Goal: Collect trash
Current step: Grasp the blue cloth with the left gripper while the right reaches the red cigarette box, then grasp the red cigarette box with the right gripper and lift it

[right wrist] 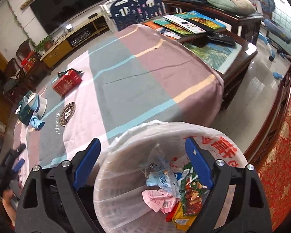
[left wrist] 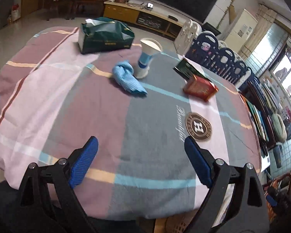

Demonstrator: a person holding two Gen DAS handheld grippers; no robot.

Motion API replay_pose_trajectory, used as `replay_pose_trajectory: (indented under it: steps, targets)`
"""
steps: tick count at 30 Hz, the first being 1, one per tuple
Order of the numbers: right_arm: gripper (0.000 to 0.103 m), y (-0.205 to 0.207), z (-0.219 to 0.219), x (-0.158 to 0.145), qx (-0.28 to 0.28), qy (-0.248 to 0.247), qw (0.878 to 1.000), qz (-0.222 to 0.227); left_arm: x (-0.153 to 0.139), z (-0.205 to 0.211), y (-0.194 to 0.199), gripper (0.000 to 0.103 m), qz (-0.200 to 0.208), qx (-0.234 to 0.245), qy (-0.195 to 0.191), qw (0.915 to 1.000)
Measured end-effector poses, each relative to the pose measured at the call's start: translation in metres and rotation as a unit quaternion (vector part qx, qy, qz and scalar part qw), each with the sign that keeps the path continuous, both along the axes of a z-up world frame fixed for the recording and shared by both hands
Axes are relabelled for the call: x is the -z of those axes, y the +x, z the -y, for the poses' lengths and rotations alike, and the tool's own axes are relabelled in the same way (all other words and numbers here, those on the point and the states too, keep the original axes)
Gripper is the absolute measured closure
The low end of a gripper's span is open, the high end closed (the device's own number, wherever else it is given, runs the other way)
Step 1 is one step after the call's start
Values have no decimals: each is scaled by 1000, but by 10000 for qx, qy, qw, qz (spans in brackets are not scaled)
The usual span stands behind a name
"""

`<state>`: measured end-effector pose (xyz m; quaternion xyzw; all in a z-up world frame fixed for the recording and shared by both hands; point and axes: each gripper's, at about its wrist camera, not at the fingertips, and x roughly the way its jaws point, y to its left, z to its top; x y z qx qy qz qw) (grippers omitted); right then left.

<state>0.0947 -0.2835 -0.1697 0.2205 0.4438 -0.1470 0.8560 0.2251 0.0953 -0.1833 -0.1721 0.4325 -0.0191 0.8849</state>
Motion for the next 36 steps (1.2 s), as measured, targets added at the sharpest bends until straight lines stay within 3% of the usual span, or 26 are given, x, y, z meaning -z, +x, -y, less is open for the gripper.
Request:
replay_pose_trajectory:
  steps: [5,13,17,19,21,22,24,26,30,36]
  targets:
    - [16,18,-18,4,-331,-84,9994,-38,6,-45,44,13,-76,-589,84,9982]
    - [16,48,-37,20,-542,-86,9982,-251,19,-30,113,13,-26,89,523,9986]
    - [16,77,-49,18,-710,66,9971,-250,36,0,144,13,-148,481,1317,9900]
    - [16,102,-60,15,-934,68,9952,-266,47,4,154,20,-243,562,1248,9903]
    - [16,130,-72,12,-1153,31,9931,-191,57,2,159,50,-367,609,1046,9920]
    - [16,150,-80,10,-1254,-74,9920,-116,58,1,158,52,-330,574,1097,9918]
    - [16,184,-91,8,-1365,-286,9902,38,58,-2,156,73,-353,609,1152,9908]
    - [16,222,-99,9,-1388,-255,9898,186,52,-15,149,77,-316,503,869,9944]
    - [16,296,-104,20,-1118,406,9929,73,35,-31,123,78,-142,179,582,9980]
    - [16,344,-105,47,-288,1409,9891,-319,20,-46,91,78,46,-38,222,9997]
